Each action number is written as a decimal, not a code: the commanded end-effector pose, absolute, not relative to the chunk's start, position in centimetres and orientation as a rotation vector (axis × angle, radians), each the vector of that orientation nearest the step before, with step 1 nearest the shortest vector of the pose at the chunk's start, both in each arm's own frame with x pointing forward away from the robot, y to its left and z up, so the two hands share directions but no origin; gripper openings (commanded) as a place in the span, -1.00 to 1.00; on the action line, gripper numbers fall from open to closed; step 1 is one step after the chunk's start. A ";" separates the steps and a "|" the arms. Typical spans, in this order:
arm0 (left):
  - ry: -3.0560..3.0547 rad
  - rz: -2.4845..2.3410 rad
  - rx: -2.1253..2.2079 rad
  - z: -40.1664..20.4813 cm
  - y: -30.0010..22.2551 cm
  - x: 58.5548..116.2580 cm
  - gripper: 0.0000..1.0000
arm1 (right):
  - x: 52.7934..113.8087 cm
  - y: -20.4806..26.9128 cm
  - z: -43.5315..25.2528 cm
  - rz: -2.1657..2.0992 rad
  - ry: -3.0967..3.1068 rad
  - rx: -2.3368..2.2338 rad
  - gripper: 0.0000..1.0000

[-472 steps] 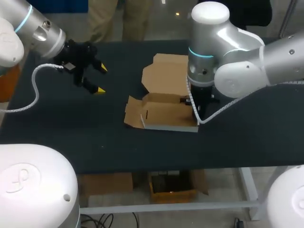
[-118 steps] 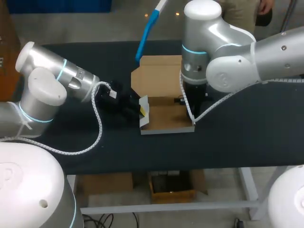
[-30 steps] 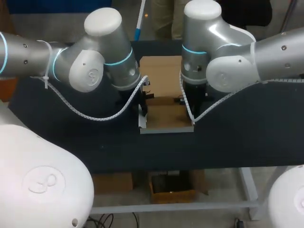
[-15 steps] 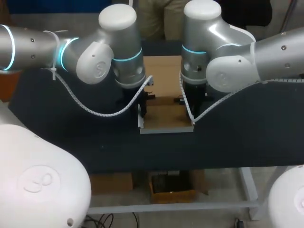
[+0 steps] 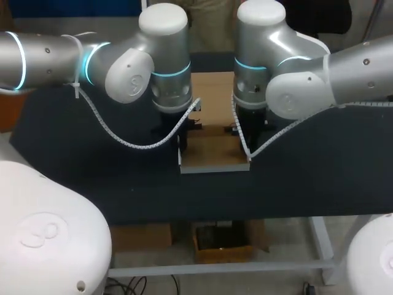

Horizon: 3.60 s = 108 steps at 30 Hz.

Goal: Assemble the packaging by folding the flat box into shape, placing the metal phone stand inside, and closing the box properly

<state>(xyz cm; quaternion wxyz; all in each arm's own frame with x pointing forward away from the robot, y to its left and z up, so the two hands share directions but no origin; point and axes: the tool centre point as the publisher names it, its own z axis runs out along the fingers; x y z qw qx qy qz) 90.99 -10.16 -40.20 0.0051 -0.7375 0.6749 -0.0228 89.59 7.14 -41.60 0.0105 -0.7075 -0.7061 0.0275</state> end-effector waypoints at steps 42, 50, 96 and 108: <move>2.089 -0.084 -2.200 -39.9 -9.3 90.0 -1.00 | 85.4 0.6 -32.9 -0.745 -2.720 -1.559 1.00; 2.079 -0.088 -2.213 -39.8 -9.0 89.9 -1.00 | 85.4 0.6 -32.9 -0.745 -2.720 -1.559 1.00; 2.064 -0.082 -2.198 -39.5 -8.7 89.8 -1.00 | 78.8 -3.1 -29.4 -0.995 -2.955 -0.571 1.00; 2.066 -0.071 -2.203 -39.5 -8.5 89.8 -1.00 | 79.0 -2.1 -30.4 -0.969 -2.997 -0.580 1.00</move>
